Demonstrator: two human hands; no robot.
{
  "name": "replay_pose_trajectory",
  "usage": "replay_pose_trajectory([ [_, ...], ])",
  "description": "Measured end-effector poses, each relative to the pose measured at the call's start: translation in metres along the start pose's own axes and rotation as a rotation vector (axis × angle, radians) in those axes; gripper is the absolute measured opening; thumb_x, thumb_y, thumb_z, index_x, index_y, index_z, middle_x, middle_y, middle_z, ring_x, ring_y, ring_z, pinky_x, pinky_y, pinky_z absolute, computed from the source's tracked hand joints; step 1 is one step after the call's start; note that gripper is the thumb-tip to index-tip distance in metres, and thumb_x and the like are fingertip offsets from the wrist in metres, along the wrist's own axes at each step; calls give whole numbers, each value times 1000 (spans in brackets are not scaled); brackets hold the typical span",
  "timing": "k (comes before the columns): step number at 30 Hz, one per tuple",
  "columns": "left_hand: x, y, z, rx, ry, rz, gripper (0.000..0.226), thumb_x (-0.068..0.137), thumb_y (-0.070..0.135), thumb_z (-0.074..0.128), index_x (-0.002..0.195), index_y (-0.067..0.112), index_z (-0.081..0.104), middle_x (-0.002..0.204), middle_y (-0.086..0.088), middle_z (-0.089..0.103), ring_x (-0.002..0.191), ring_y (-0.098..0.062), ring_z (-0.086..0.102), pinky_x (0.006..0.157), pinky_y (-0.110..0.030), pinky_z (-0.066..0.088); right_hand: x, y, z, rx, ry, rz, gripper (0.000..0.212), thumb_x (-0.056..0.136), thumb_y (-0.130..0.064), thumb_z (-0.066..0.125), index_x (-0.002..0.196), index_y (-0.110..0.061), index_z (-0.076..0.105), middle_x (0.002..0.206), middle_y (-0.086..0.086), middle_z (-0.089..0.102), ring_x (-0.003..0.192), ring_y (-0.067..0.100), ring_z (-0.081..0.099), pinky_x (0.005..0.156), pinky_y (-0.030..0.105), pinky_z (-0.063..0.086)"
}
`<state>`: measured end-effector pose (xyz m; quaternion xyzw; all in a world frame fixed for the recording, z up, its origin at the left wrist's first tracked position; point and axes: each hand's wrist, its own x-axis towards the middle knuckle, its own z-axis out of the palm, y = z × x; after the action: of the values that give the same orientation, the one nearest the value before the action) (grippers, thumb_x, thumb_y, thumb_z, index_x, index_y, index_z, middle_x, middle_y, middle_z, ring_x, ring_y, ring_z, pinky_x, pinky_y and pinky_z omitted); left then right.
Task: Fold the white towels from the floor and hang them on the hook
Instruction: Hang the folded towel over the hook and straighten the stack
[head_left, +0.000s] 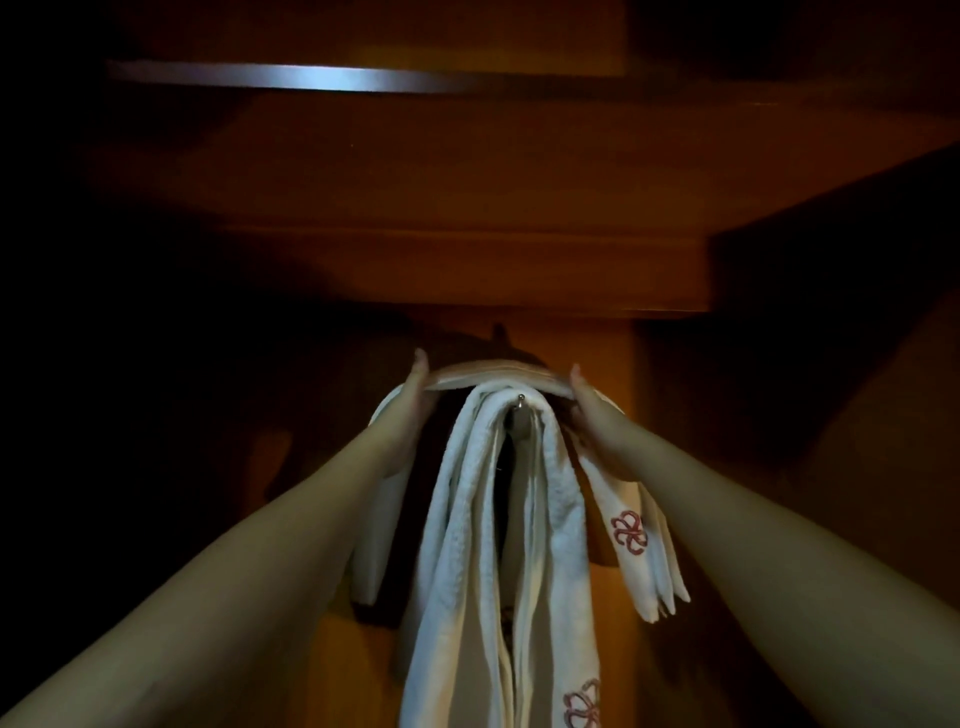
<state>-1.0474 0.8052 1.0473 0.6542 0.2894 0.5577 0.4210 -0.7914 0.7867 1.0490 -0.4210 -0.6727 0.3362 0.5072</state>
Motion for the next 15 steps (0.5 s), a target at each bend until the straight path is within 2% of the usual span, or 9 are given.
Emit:
replay_pose_trajectory([
  [2,-6,-15,3,0,-31,4,95,77,92,29,141,28,56,144,0,57,125,-18,58,108,-44,44,-5,10,0,10,-19,-12,103,71,-94,29,152,-32,39,157,6,41,145,25,36,122,52,25],
  [3,-8,-26,5,-26,-48,1,89,76,93,30,134,35,62,139,3,62,126,-15,58,110,-43,43,-7,17,0,25,-32,-29,101,72,-95,31,151,-33,41,155,5,44,143,24,39,121,51,26],
  [5,-19,-45,6,-83,-71,-35,78,75,93,35,117,39,73,123,1,72,114,-15,68,90,-33,58,-15,31,1,53,-36,-57,99,73,-95,34,151,-36,40,154,4,46,142,21,42,121,51,27],
  [6,-26,-54,5,-112,-64,-52,78,76,91,37,118,36,73,122,-3,73,113,-19,69,82,-30,60,-19,37,0,56,-23,-67,99,74,-95,33,153,-37,37,156,4,43,143,21,40,122,51,27],
  [8,-41,-70,2,-179,-42,-77,88,78,90,37,131,26,66,127,-11,69,117,-27,67,83,-34,60,-28,51,0,55,9,-62,101,74,-96,30,156,-35,32,159,4,38,146,20,36,123,50,23],
  [10,-56,-88,0,-231,-40,-114,90,77,91,36,133,26,65,129,-13,68,119,-31,65,91,-43,58,-39,71,3,76,18,-44,98,76,-95,31,155,-37,34,159,2,40,146,21,35,123,52,23],
  [11,-64,-96,1,-230,-39,-126,87,78,91,35,130,29,66,129,-13,68,120,-31,65,95,-47,57,-45,81,6,86,21,-46,89,80,-93,33,153,-42,35,157,-1,42,145,21,37,121,52,26],
  [13,-82,-107,4,-228,-27,-164,86,80,89,32,133,29,64,129,-12,68,120,-30,65,101,-50,52,-57,101,15,110,0,-9,73,81,-92,36,144,-56,40,148,-9,52,136,14,48,111,47,43],
  [15,-102,-117,5,-219,-3,-196,89,81,86,30,138,24,57,128,-9,69,118,-25,66,93,-42,57,-73,115,24,120,-2,59,58,77,-94,37,125,-67,53,133,-19,61,120,5,60,95,36,55],
])
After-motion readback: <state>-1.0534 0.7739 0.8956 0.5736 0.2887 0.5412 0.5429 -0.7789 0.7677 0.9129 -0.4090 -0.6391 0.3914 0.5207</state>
